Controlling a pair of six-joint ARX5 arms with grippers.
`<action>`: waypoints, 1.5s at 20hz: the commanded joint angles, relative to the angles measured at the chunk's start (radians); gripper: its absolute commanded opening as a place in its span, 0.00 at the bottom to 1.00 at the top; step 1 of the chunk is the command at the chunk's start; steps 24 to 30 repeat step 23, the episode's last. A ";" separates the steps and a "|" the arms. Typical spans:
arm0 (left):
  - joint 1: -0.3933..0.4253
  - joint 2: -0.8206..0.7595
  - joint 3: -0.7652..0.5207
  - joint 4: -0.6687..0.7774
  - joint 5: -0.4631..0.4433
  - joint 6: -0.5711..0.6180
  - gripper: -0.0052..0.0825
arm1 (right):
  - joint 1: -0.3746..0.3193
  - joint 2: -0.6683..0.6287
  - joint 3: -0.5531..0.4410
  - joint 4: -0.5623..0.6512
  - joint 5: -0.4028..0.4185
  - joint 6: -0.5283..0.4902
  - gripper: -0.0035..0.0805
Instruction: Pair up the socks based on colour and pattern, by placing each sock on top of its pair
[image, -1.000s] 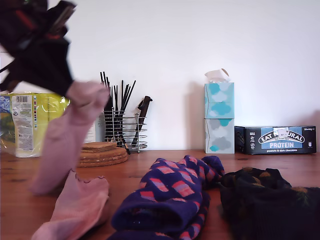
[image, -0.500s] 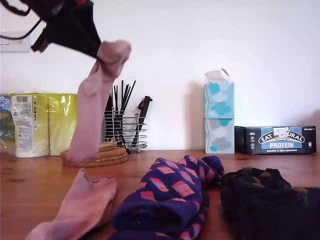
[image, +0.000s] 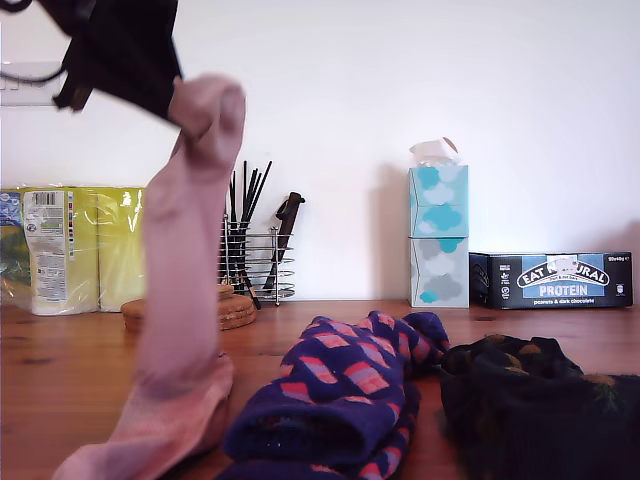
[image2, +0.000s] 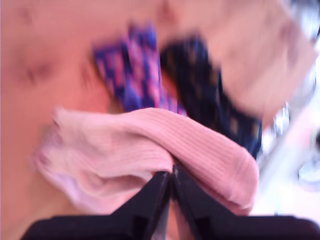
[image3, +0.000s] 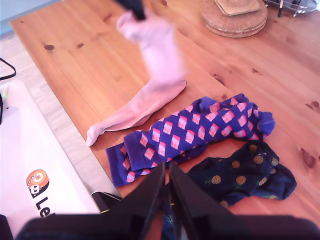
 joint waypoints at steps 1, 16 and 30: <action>0.000 0.024 -0.073 -0.002 0.005 0.012 0.03 | 0.005 0.000 0.005 0.003 -0.006 0.000 0.03; -0.023 0.022 -0.008 0.240 -0.121 0.088 0.03 | 0.005 0.000 0.005 -0.013 -0.007 0.000 0.03; -0.023 0.061 -0.008 0.183 -0.127 0.130 0.03 | 0.005 0.007 0.005 -0.012 -0.007 0.000 0.03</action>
